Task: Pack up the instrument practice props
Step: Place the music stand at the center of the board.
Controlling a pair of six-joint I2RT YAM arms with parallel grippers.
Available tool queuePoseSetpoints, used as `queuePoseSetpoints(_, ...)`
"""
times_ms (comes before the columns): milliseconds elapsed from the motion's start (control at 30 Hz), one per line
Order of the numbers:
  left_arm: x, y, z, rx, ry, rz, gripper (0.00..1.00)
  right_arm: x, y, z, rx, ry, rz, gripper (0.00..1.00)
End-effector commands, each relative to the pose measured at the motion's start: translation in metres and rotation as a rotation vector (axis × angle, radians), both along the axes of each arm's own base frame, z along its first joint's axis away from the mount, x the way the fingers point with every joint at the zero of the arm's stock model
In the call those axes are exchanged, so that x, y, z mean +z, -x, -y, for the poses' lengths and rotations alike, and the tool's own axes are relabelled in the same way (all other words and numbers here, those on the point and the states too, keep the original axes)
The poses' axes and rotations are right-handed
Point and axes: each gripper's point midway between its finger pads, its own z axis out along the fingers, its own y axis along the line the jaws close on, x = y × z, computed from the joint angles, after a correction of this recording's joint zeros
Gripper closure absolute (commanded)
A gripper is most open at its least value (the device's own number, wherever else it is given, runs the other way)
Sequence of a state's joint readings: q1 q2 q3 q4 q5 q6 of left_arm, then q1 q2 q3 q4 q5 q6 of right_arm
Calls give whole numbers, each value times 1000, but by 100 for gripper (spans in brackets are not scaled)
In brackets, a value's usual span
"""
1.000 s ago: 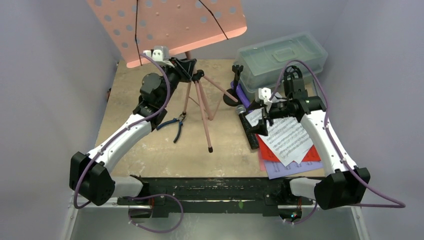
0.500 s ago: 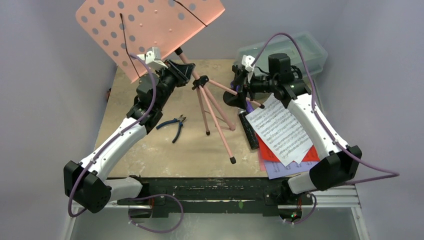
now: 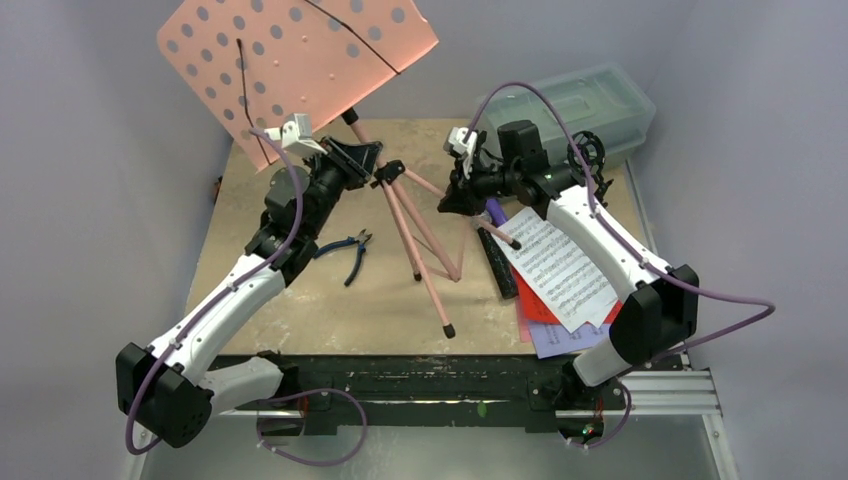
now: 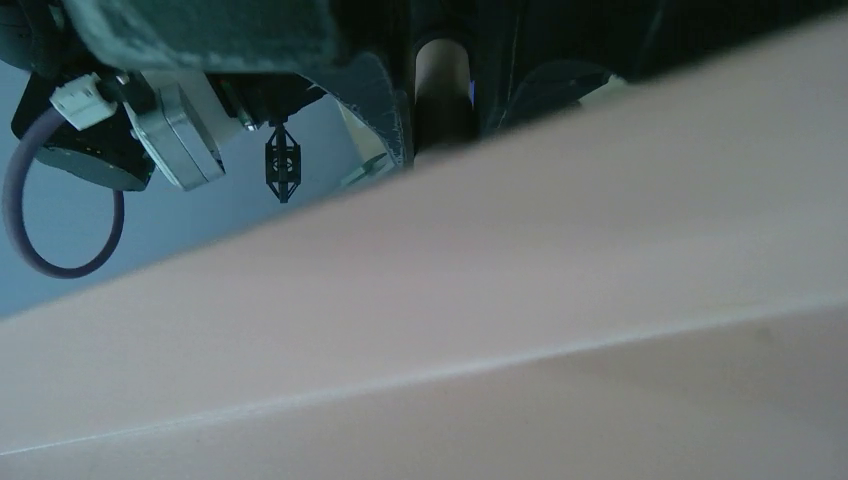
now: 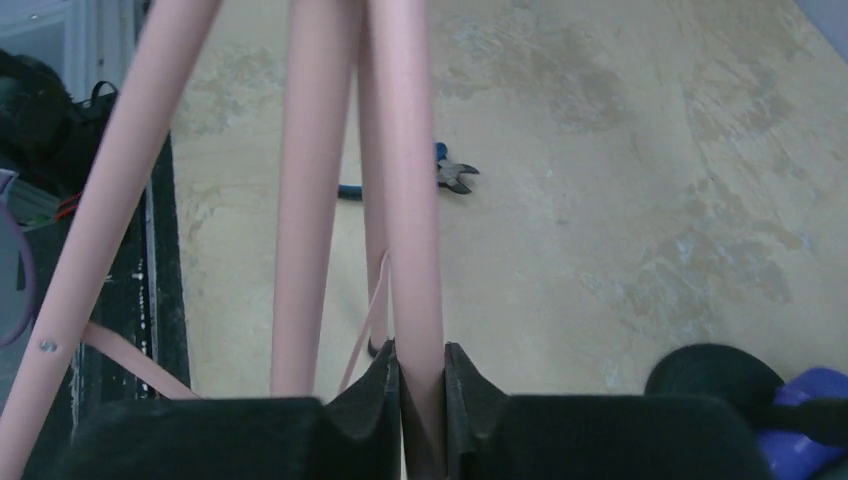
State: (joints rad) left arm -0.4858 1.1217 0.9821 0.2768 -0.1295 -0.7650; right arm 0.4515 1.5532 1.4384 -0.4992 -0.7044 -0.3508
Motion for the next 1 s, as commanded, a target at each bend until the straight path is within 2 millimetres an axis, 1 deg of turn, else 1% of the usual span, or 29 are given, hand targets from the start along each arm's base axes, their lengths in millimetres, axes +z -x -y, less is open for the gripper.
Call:
queuePoseSetpoints(0, 95, 22, -25, 57, 205, 277, 100, 15, 36, -16, 87, -70, -44, 97)
queuePoseSetpoints(33, 94, 21, -25, 59, 210, 276, 100, 14, 44, -22, 113, -82, -67, 100)
queuePoseSetpoints(133, 91, 18, -23, 59, 216, 271, 100, 6, 67, -40, 181, -106, -130, 100)
queuePoseSetpoints(233, 86, 16, -23, 64, 209, 264, 100, 0, 77, -49, 203, -110, -164, 99)
queuePoseSetpoints(300, 82, 16, -24, 69, 202, 256, 100, 1, 76, -51, 198, -112, -169, 90)
queuePoseSetpoints(400, 74, 13, -24, 77, 190, 241, 100, 6, 77, -52, 203, -124, -184, 73)
queuePoseSetpoints(467, 68, 10, -23, 82, 185, 232, 100, 10, 84, -54, 227, -150, -219, 56)
queuePoseSetpoints(533, 60, 6, -23, 92, 178, 219, 100, 15, 91, -56, 249, -175, -247, 36)
queuePoseSetpoints(600, 52, 3, -23, 103, 166, 207, 100, 20, 97, -57, 272, -199, -280, 18)
queuePoseSetpoints(667, 44, -1, -23, 110, 153, 195, 100, 24, 100, -58, 280, -215, -307, 6)
queuePoseSetpoints(700, 39, -2, -22, 112, 148, 189, 100, 25, 101, -58, 280, -222, -320, 2)
queuePoseSetpoints(733, 34, -4, -22, 115, 144, 181, 100, 27, 102, -59, 281, -230, -331, 1)
queuePoseSetpoints(800, 24, -7, -21, 116, 140, 163, 100, 25, 100, -60, 269, -232, -352, 1)
queuePoseSetpoints(967, -10, -15, -23, 148, 149, 96, 100, 7, 90, -59, 216, -209, -367, 1)
